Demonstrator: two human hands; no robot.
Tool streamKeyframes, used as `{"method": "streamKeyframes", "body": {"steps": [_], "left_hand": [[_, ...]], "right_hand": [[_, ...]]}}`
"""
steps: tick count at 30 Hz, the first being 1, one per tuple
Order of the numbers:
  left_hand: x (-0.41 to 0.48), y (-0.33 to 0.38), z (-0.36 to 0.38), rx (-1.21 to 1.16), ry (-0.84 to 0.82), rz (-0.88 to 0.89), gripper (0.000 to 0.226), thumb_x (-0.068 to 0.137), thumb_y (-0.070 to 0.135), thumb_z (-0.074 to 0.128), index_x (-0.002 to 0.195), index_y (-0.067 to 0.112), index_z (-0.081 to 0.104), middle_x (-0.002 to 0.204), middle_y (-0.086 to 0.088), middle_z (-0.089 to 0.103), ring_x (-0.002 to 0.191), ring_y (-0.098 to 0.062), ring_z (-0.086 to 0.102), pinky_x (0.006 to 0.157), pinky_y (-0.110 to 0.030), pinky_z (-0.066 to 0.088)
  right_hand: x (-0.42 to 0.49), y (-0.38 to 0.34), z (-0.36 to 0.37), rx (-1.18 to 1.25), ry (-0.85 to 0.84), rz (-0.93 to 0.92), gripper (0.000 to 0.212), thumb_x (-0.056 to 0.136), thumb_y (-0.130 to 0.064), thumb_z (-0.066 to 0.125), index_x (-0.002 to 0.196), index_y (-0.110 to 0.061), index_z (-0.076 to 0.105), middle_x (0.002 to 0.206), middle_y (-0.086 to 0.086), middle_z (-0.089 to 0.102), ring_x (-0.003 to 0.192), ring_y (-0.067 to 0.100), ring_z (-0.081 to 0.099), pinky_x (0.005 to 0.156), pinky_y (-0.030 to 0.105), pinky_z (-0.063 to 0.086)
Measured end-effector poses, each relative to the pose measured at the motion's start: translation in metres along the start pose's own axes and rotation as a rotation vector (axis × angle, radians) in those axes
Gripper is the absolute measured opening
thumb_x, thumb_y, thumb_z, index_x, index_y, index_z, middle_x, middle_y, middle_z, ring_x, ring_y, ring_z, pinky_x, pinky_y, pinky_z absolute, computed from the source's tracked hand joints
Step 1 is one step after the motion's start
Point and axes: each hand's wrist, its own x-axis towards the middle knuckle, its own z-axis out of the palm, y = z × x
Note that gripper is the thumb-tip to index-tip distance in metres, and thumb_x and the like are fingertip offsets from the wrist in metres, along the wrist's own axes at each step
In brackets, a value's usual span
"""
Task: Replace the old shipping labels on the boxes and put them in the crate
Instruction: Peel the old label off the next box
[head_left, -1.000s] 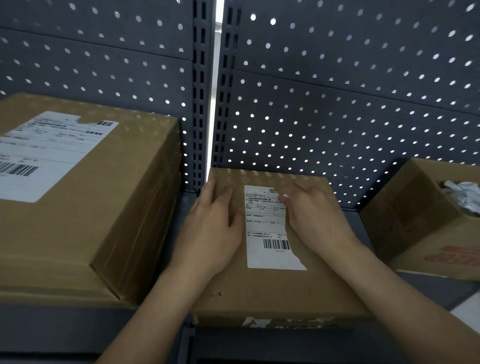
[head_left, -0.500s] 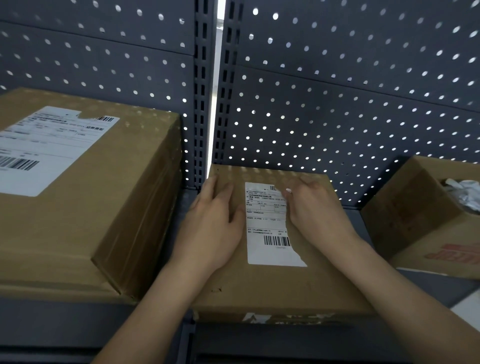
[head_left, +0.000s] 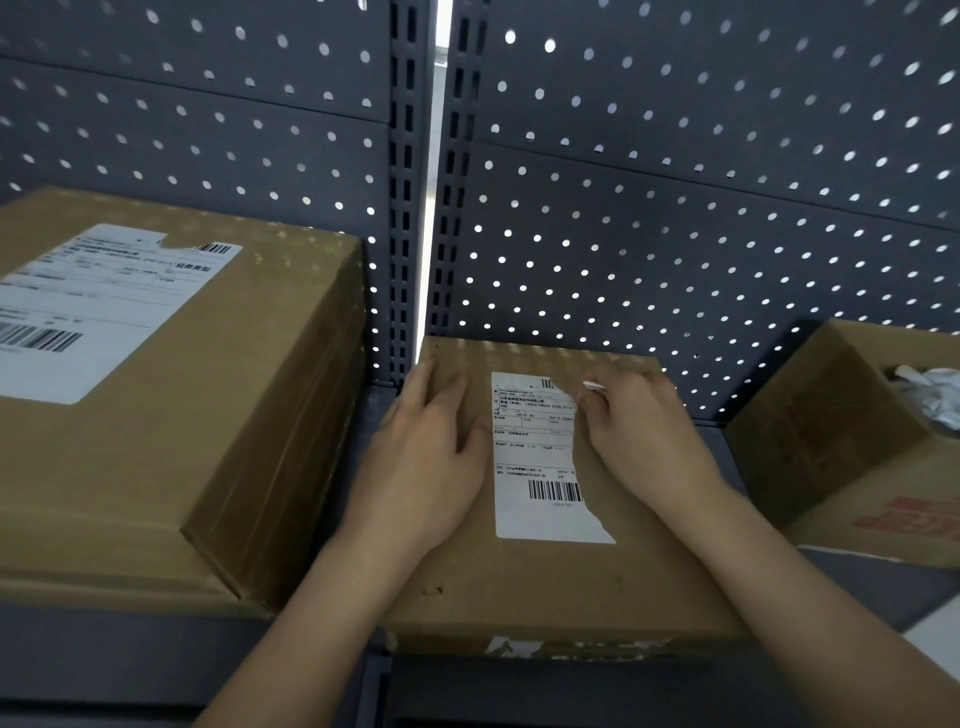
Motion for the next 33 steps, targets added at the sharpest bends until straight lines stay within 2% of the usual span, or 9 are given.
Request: {"method": "streamKeyframes", "body": {"steps": [3,5,8,11,16,20,25,29,33], "left_hand": [[0.0,0.001,0.0,-0.001,0.002,-0.003,0.058,0.098,0.046,0.041,0.151,0.028,0.027,0.161,0.014,0.002,0.145,-0.016,0.018,0.112,-0.031,0.026],[0.0,0.002,0.0,0.007,0.004,-0.004,0.059,0.097,0.047,0.041,0.151,0.028,0.027,0.161,0.014,0.002,0.145,-0.016,0.018,0.112,-0.032,0.026],[0.0,0.002,0.001,0.031,0.004,-0.006,0.059,0.098,0.048,0.04,0.151,0.028,0.026,0.161,0.013,0.0,0.146,-0.017,0.018,0.111,-0.032,0.028],[0.0,0.002,0.0,0.037,0.007,-0.001,0.058,0.098,0.047,0.04,0.151,0.028,0.027,0.161,0.013,0.0,0.145,-0.017,0.019,0.11,-0.032,0.029],[0.0,0.002,0.0,0.025,0.008,0.0,0.057,0.098,0.045,0.041,0.151,0.027,0.028,0.161,0.013,0.003,0.145,-0.017,0.02,0.11,-0.033,0.03],[0.0,0.001,0.0,0.02,0.01,0.002,0.057,0.098,0.044,0.041,0.151,0.027,0.028,0.161,0.013,0.003,0.145,-0.017,0.02,0.11,-0.033,0.029],[0.0,0.0,0.0,0.006,0.004,-0.005,0.058,0.098,0.045,0.041,0.151,0.028,0.027,0.161,0.014,0.002,0.146,-0.016,0.018,0.111,-0.032,0.026],[0.0,0.0,0.001,0.007,0.004,-0.006,0.058,0.098,0.044,0.042,0.151,0.028,0.026,0.161,0.014,0.002,0.145,-0.016,0.018,0.111,-0.033,0.026],[0.001,0.0,0.001,0.017,0.006,0.0,0.058,0.098,0.044,0.042,0.152,0.027,0.027,0.161,0.014,0.002,0.145,-0.016,0.018,0.112,-0.033,0.027]], "right_hand": [[0.0,-0.003,0.004,-0.118,0.041,-0.082,0.013,0.092,-0.012,0.057,0.083,-0.011,0.067,0.086,0.007,0.066,0.081,0.026,0.06,0.077,0.038,0.05],[-0.001,-0.008,0.005,-0.271,0.04,-0.123,0.011,0.085,-0.004,0.063,0.08,-0.013,0.066,0.085,0.007,0.065,0.076,0.024,0.061,0.07,0.033,0.05],[-0.002,-0.013,0.008,-0.363,-0.074,-0.139,0.026,0.087,-0.002,0.05,0.094,-0.022,0.064,0.105,0.002,0.06,0.084,0.017,0.061,0.069,0.025,0.038],[0.001,-0.015,0.005,-0.389,-0.09,-0.147,0.027,0.091,-0.004,0.044,0.101,-0.021,0.062,0.11,0.001,0.06,0.092,0.016,0.061,0.07,0.025,0.035],[0.004,-0.006,0.0,-0.096,-0.051,-0.092,0.017,0.094,-0.007,0.05,0.087,-0.009,0.066,0.09,0.008,0.065,0.085,0.027,0.059,0.077,0.035,0.045],[0.004,0.005,-0.006,0.211,-0.016,0.11,0.018,0.097,-0.012,0.049,0.09,-0.008,0.065,0.087,0.008,0.065,0.09,0.025,0.055,0.067,0.028,0.031],[0.002,-0.005,-0.007,0.04,-0.013,-0.02,0.019,0.095,-0.018,0.054,0.096,-0.01,0.072,0.091,0.006,0.069,0.092,0.026,0.059,0.082,0.037,0.045],[0.005,-0.002,-0.002,-0.043,-0.029,-0.045,0.027,0.094,-0.026,0.048,0.086,-0.009,0.068,0.084,0.005,0.066,0.084,0.024,0.057,0.083,0.039,0.046],[0.01,-0.004,0.0,-0.14,-0.079,-0.096,0.039,0.09,-0.035,0.032,0.07,-0.014,0.059,0.071,0.0,0.06,0.068,0.019,0.055,0.072,0.037,0.048]]}}
